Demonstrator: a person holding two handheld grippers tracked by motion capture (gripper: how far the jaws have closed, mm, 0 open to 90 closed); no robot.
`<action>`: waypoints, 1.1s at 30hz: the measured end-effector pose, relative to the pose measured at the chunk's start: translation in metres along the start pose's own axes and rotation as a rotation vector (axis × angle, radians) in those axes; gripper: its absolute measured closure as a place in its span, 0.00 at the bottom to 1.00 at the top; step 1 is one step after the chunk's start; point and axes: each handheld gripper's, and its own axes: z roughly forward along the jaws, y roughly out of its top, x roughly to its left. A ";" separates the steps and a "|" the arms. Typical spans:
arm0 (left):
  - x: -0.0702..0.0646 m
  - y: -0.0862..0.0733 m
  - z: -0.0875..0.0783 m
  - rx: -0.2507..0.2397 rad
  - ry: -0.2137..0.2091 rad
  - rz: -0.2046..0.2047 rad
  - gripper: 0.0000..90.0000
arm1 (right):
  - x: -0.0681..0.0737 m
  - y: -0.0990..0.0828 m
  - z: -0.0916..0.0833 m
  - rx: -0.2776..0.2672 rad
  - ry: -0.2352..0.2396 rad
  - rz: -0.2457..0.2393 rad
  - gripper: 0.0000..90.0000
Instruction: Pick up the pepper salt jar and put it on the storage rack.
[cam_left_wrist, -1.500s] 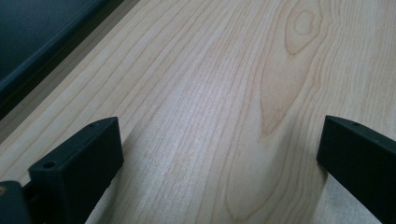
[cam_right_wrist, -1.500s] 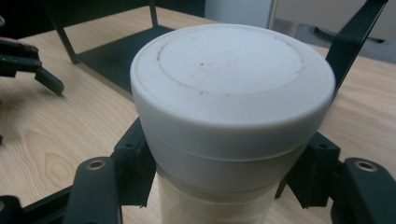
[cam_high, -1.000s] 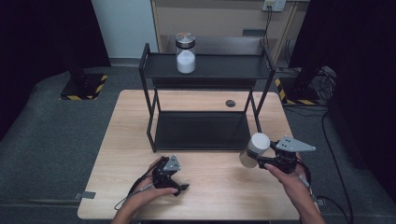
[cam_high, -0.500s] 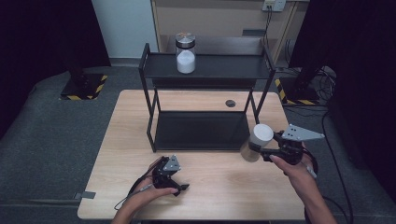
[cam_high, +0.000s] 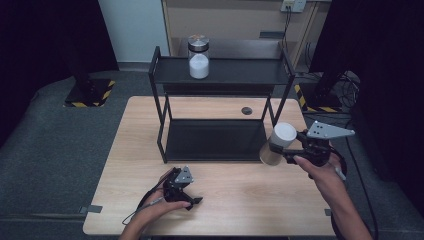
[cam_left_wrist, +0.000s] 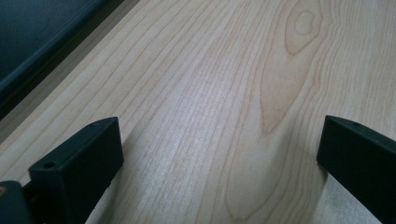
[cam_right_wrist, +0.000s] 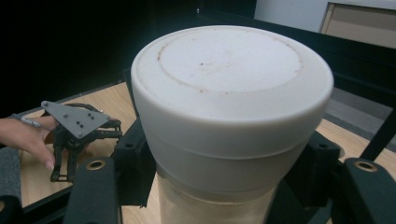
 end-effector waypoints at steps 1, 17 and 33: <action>0.000 0.000 0.000 -0.002 -0.004 0.001 0.00 | -0.001 0.002 0.000 0.001 0.005 -0.002 0.41; -0.001 0.000 0.000 -0.001 -0.006 0.005 0.00 | -0.013 0.057 0.009 -0.015 0.073 -0.050 0.41; 0.000 0.000 0.000 0.001 -0.013 0.011 0.00 | -0.033 0.108 0.019 -0.029 0.095 -0.056 0.41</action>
